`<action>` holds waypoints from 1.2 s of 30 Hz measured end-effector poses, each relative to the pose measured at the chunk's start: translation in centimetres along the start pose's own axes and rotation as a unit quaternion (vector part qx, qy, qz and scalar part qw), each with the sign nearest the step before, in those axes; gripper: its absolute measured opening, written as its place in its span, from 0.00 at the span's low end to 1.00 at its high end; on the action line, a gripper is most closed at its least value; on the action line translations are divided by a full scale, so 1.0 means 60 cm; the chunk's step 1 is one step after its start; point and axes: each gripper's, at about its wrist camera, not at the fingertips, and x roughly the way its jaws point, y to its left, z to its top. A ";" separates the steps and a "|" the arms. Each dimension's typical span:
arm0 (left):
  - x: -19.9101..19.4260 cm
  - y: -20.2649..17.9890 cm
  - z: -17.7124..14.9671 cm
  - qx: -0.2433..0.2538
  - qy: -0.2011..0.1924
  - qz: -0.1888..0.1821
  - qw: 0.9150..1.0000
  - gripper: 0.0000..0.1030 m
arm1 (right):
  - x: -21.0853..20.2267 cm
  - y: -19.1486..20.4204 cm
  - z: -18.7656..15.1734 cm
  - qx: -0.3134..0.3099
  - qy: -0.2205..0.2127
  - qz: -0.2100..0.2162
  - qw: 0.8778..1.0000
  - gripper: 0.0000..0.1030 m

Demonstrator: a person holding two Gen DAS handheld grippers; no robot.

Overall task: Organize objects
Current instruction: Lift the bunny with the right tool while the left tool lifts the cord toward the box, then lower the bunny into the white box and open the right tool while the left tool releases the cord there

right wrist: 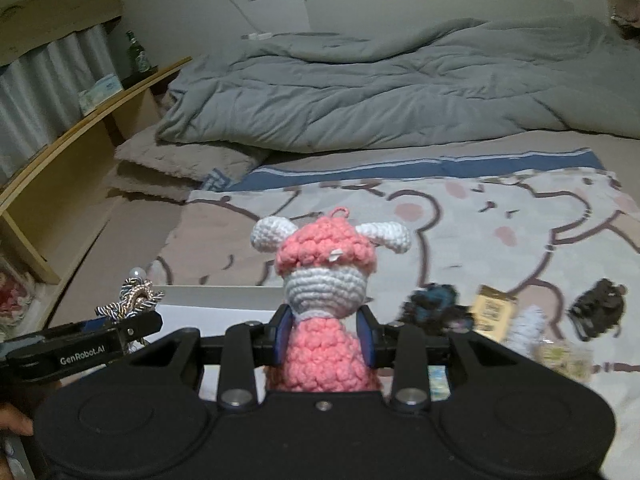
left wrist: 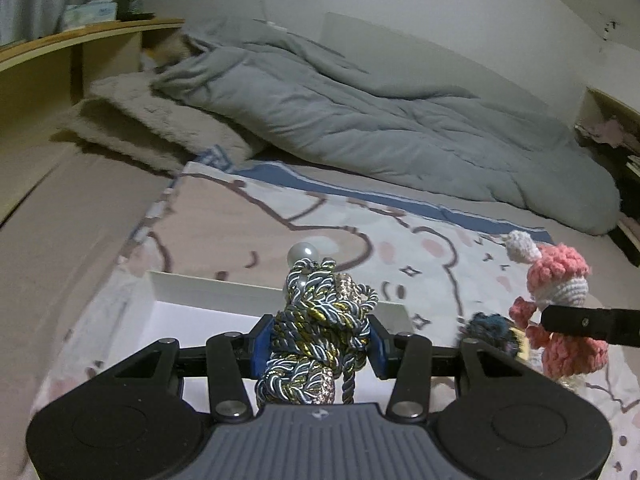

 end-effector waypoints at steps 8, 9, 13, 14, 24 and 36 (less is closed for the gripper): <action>-0.001 0.050 0.038 0.013 0.000 0.031 0.999 0.47 | 0.050 0.085 0.005 -0.008 0.013 0.027 1.000 0.35; 0.000 0.053 0.042 0.014 0.000 0.032 0.999 0.47 | 0.057 0.094 0.006 -0.008 0.014 0.031 0.999 0.35; 0.014 0.073 0.054 0.009 0.002 0.039 0.999 0.47 | 0.088 0.132 0.003 -0.014 0.019 0.042 0.999 0.35; 0.018 0.077 0.054 0.011 0.003 0.042 0.999 0.47 | 0.098 0.141 0.002 -0.014 0.022 0.044 0.999 0.35; 0.082 0.126 0.041 0.009 0.028 0.052 0.998 0.47 | 0.209 0.188 -0.019 0.007 0.062 0.065 0.996 0.35; 0.153 0.193 0.023 -0.018 0.071 0.073 0.995 0.47 | 0.309 0.213 -0.035 0.037 0.105 0.097 0.989 0.35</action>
